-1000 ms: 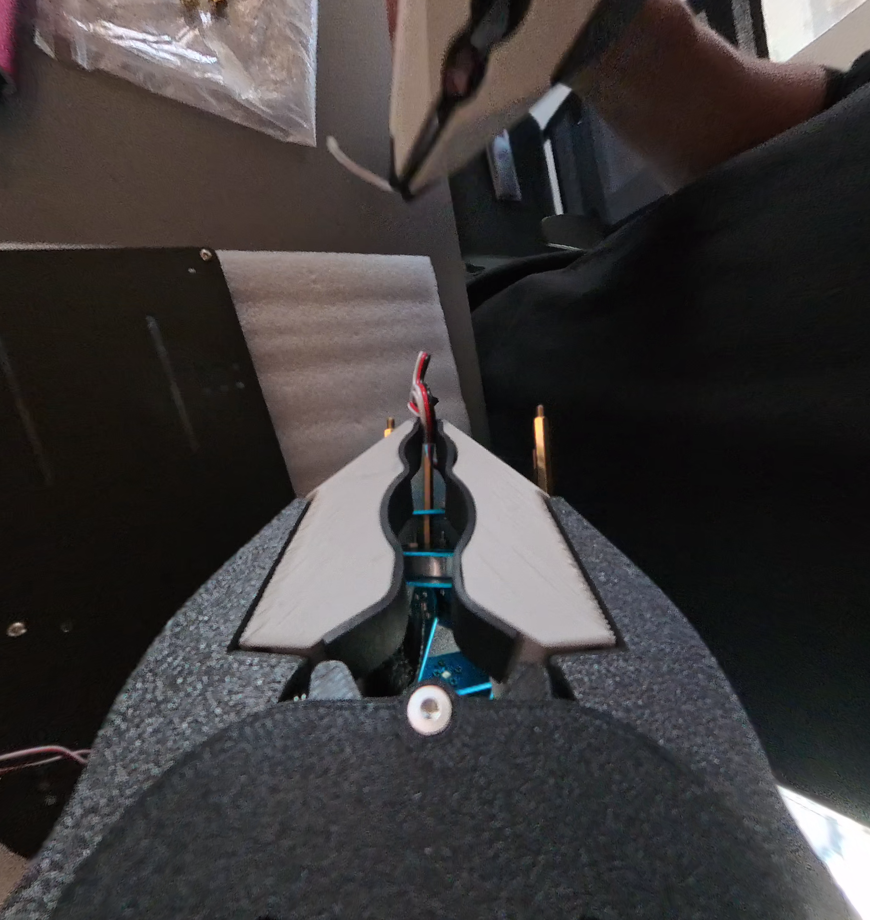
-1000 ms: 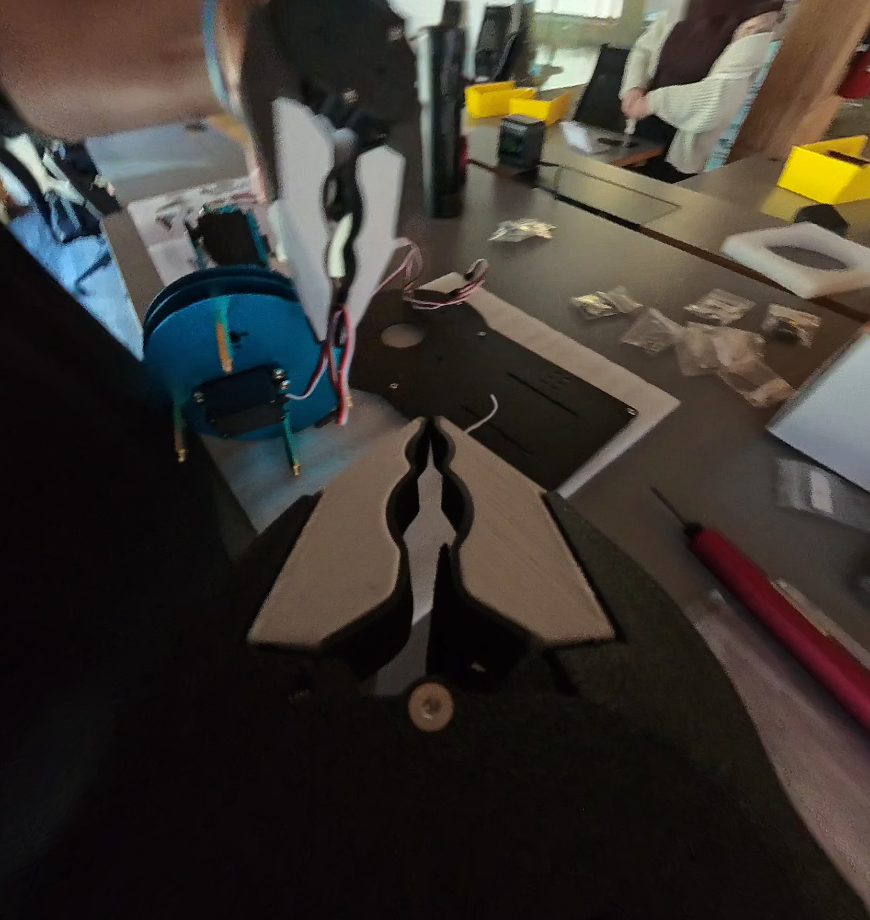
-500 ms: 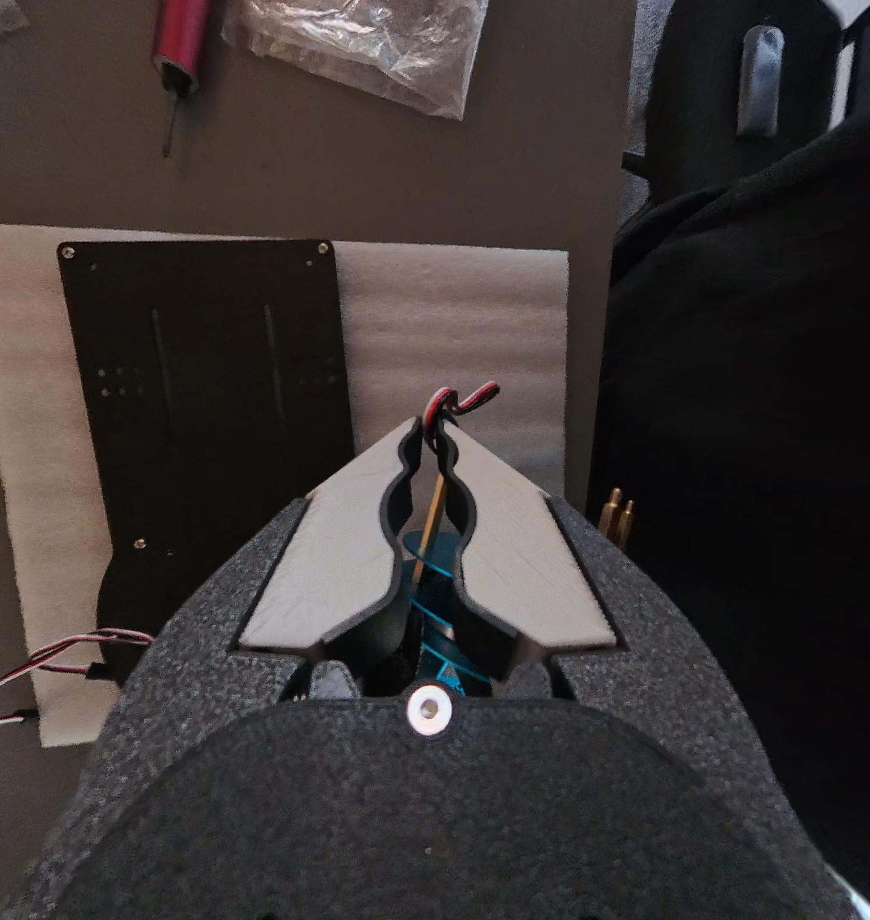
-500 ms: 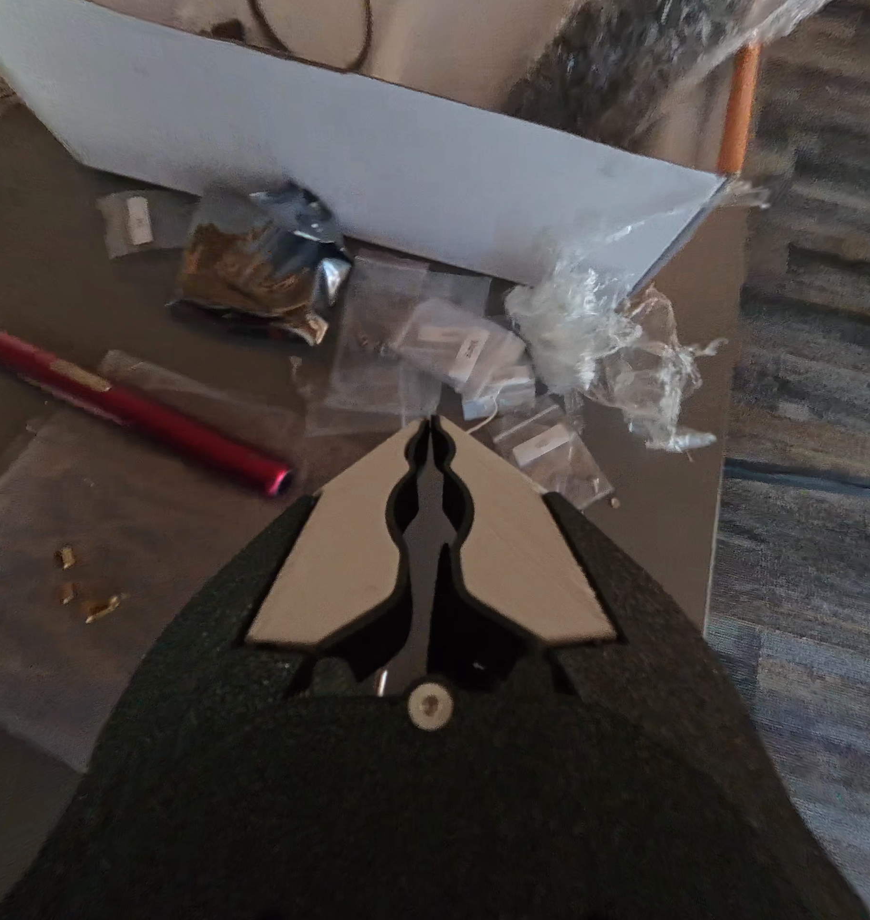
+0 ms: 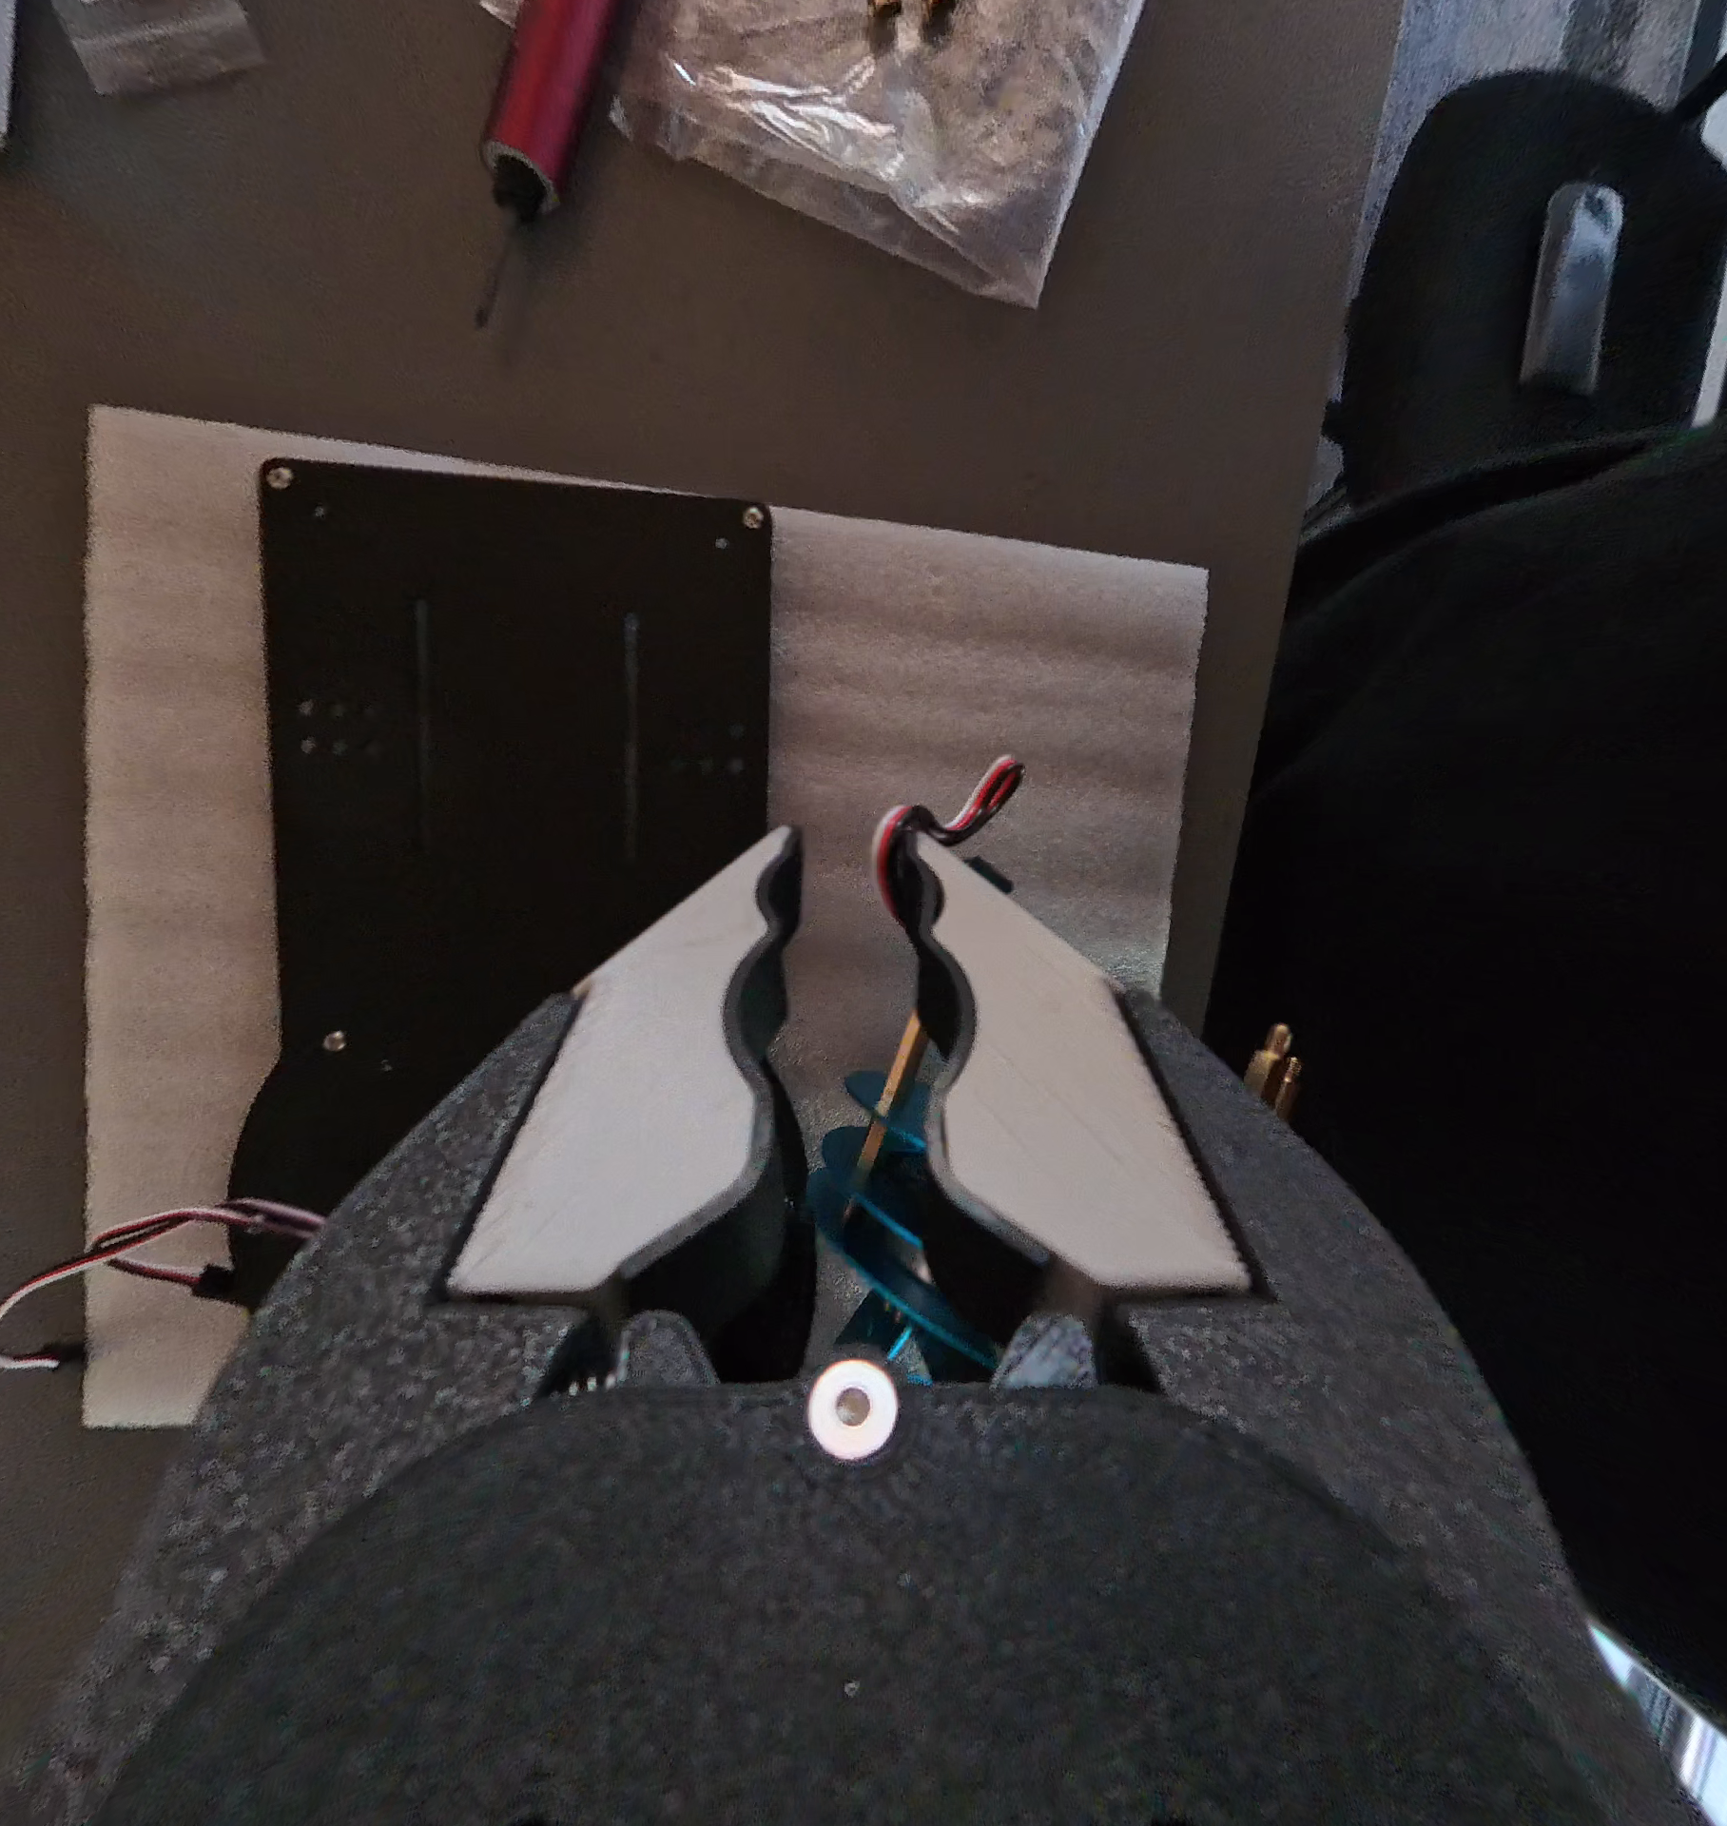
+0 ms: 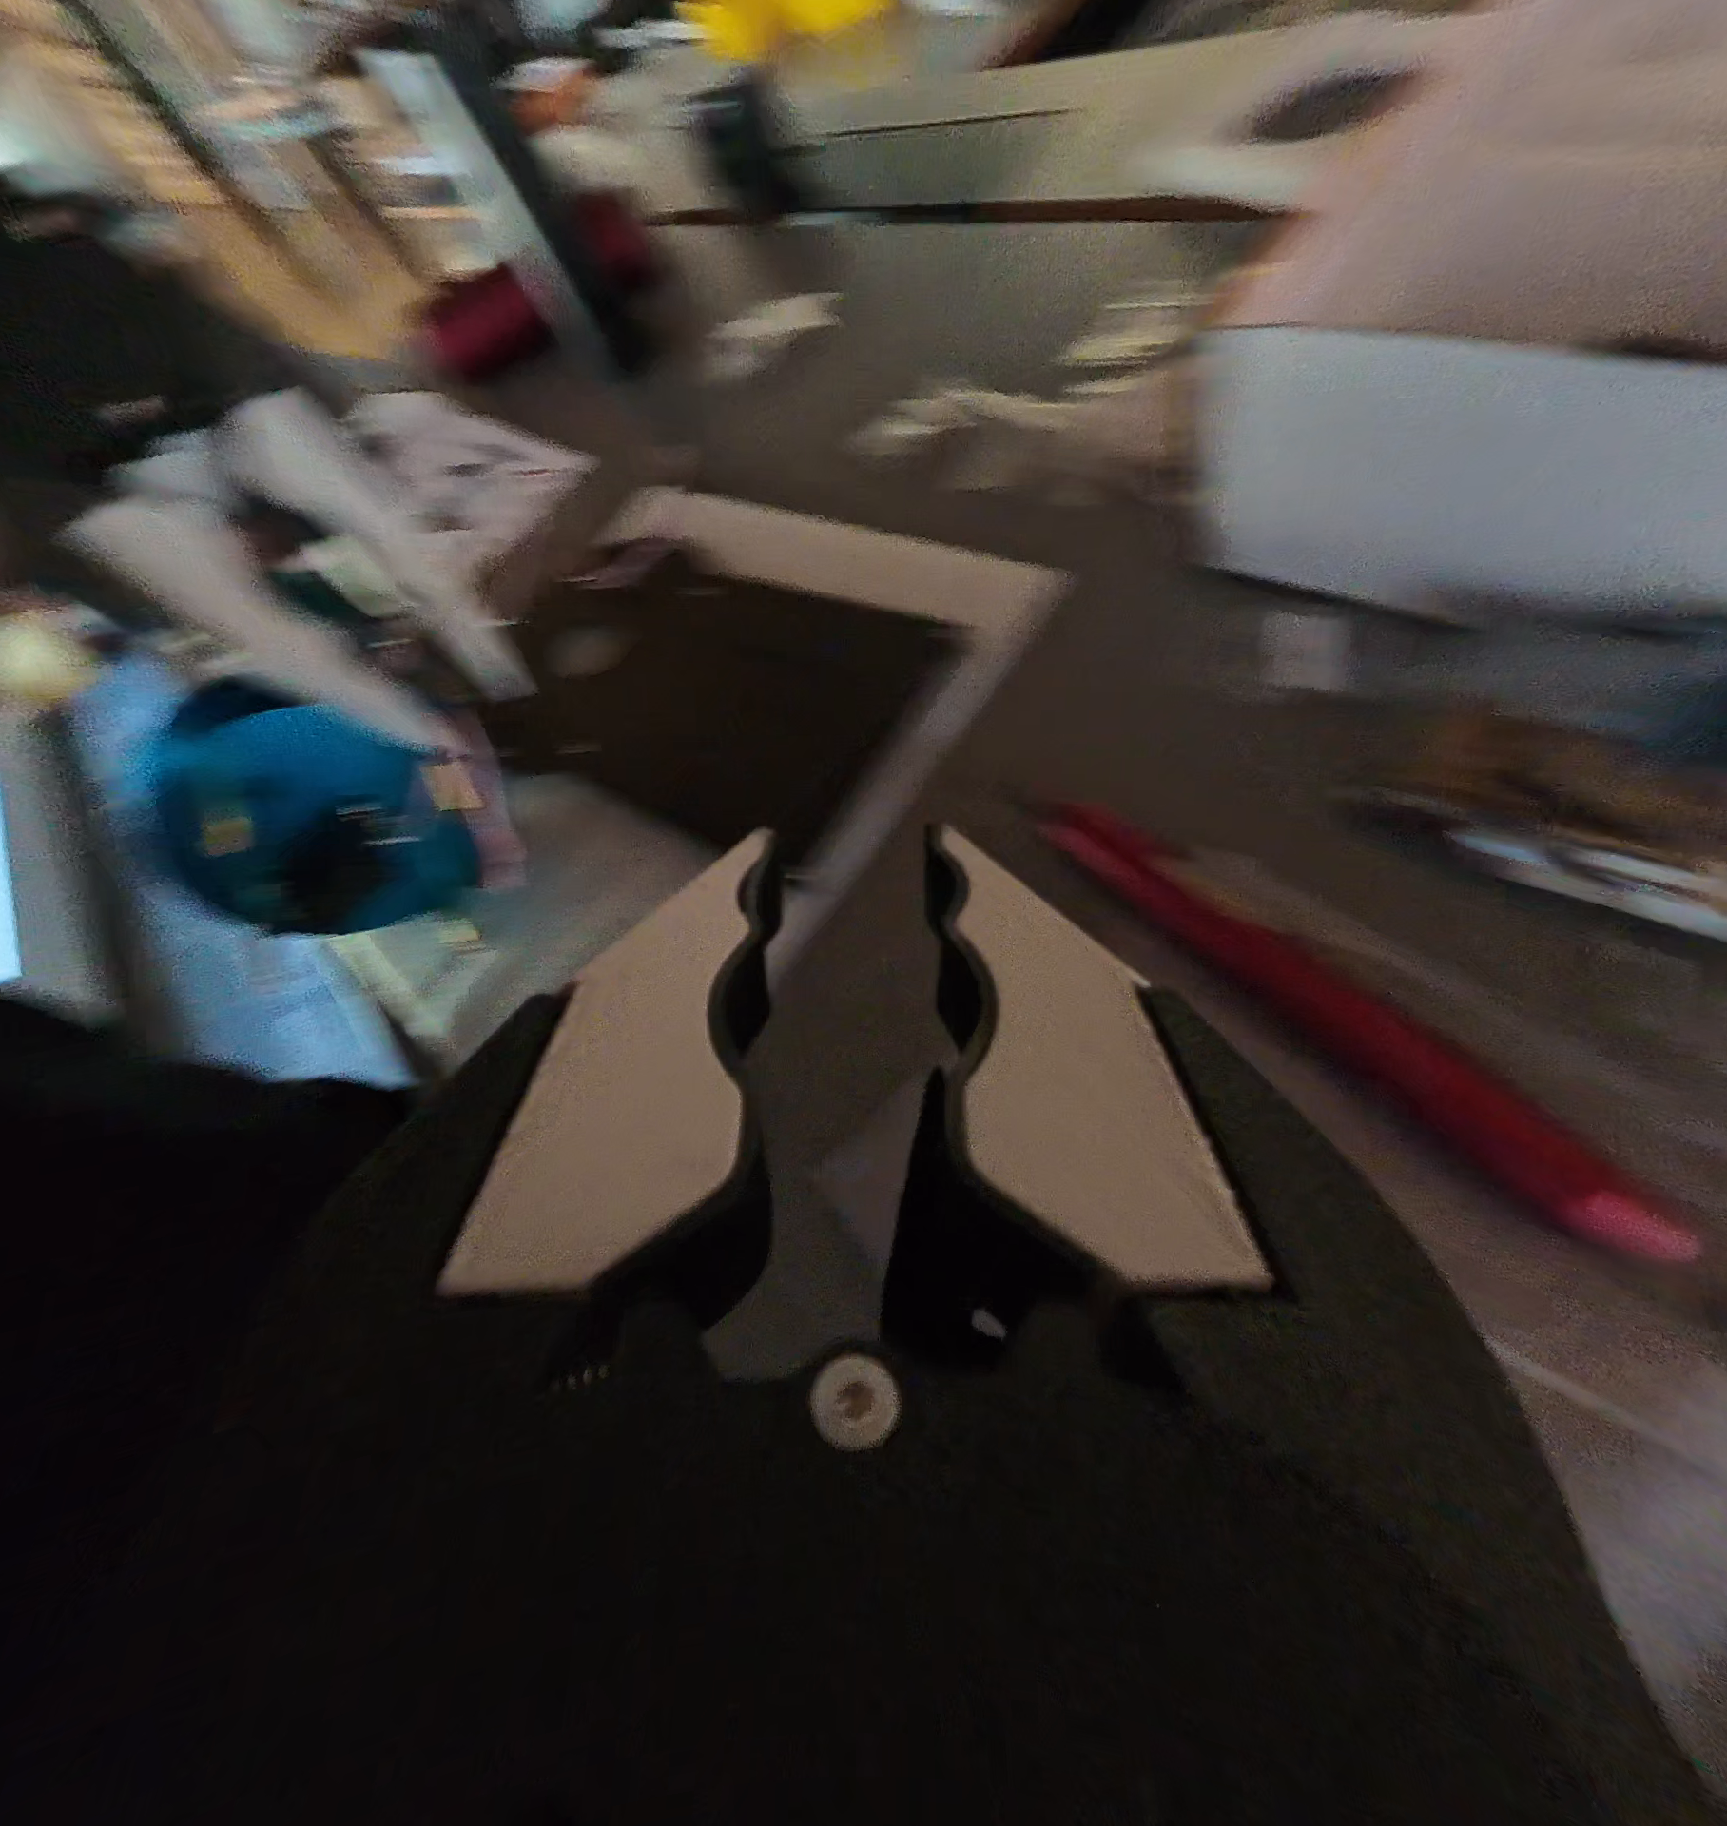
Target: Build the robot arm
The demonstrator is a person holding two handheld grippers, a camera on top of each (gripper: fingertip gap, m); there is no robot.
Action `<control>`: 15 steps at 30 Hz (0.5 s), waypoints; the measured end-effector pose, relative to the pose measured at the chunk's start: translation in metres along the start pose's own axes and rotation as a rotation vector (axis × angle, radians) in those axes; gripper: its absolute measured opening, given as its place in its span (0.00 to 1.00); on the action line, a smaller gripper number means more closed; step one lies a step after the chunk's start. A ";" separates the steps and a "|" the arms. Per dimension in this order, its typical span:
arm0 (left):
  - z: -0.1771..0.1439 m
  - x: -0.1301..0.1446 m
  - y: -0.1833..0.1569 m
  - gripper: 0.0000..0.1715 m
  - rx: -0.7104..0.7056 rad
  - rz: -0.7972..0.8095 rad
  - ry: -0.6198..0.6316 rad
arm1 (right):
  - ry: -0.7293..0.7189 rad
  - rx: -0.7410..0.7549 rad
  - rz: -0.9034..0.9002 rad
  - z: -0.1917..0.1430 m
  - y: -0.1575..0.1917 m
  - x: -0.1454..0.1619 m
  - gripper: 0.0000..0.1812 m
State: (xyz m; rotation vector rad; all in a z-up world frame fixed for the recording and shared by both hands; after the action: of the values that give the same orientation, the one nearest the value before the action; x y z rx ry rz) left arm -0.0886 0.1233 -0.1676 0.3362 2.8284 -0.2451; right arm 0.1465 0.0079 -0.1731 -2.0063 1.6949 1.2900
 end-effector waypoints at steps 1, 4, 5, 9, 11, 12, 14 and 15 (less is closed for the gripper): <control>-0.005 0.002 0.003 0.14 -0.007 -0.016 -0.017 | 0.000 -0.092 -0.032 0.021 0.029 0.001 0.19; -0.029 0.010 0.010 0.18 -0.028 -0.081 -0.143 | 0.024 -0.246 -0.102 0.074 0.086 0.004 0.28; -0.037 0.013 0.010 0.18 -0.018 -0.101 -0.203 | 0.049 -0.283 -0.119 0.088 0.098 0.004 0.30; -0.062 0.023 0.006 0.17 0.019 -0.135 -0.375 | 0.129 -0.342 -0.242 0.130 0.114 0.003 0.29; -0.072 0.036 0.000 0.18 0.024 -0.145 -0.426 | 0.269 -0.421 -0.236 0.139 0.110 0.008 0.22; -0.076 0.045 -0.005 0.18 0.037 -0.157 -0.448 | 0.319 -0.501 -0.216 0.137 0.111 0.010 0.23; -0.078 0.068 -0.017 0.18 0.054 -0.193 -0.483 | 0.390 -0.639 -0.198 0.125 0.116 0.015 0.27; -0.077 0.081 -0.023 0.18 0.043 -0.209 -0.496 | 0.399 -0.640 -0.211 0.119 0.117 0.016 0.27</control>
State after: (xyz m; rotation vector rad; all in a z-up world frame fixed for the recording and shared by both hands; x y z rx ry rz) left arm -0.1900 0.1331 -0.1156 -0.0177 2.3661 -0.3754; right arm -0.0135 0.0376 -0.2135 -2.8788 1.2334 1.5714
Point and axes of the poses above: each gripper's, where its closed fingertips meet, z out along the fingers, x out of its underside, y = z × x across the jaws, the point moved 8 cm from there along -z, back along the fingers, and after that the axes turned 11 degrees about y, right-handed, at the moved point
